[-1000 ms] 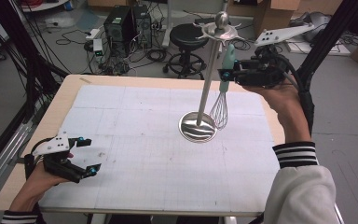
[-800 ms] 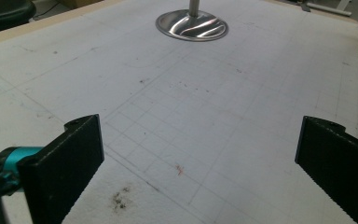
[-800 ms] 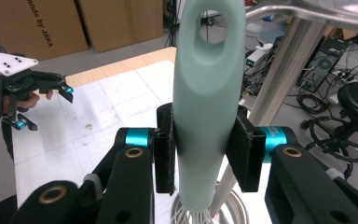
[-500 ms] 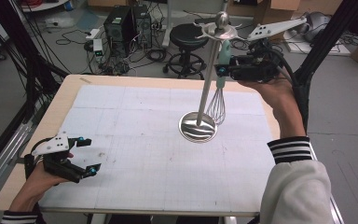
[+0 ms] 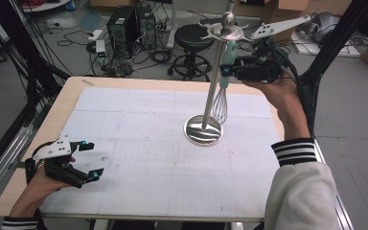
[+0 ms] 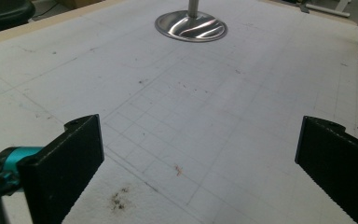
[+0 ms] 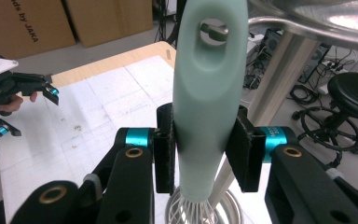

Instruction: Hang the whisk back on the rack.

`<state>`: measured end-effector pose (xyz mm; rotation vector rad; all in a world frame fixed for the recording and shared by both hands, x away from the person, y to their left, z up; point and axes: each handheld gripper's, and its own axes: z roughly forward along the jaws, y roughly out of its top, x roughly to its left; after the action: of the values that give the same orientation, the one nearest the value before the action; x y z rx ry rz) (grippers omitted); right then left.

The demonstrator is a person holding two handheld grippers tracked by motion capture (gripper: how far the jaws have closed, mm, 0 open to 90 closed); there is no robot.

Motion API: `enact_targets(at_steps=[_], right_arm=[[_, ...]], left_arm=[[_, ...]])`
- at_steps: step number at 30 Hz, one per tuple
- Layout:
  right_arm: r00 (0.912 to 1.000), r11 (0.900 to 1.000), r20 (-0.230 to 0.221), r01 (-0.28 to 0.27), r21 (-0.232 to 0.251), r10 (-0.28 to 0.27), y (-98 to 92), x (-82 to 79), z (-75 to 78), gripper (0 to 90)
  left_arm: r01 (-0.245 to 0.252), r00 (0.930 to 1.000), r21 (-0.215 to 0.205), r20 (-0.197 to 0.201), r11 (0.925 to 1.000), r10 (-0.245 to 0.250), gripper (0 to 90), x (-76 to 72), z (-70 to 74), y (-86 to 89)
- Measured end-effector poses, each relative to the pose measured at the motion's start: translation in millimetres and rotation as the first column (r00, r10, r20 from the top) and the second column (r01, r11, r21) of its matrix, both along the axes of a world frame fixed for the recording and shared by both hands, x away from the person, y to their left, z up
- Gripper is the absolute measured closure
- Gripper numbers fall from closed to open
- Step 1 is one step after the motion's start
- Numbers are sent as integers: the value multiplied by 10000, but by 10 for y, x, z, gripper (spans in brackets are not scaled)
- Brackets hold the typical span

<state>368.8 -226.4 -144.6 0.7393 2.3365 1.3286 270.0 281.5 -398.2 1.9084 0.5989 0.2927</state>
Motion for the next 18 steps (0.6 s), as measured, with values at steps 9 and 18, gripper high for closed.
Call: enact_targets(at_steps=[9, 18], right_arm=[[9988, 9989, -115, 466, 56, -466, -89, 12, -3, 661], [9977, 9978, -209, 649, 111, -646, -128, 56, -28, 660]], left_arm=[[-12, 10000, 13, 2, 10000, 12, 17, -3, 1, 0], [12, 10000, 78, 13, 10000, -12, 17, -2, -2, 2]])
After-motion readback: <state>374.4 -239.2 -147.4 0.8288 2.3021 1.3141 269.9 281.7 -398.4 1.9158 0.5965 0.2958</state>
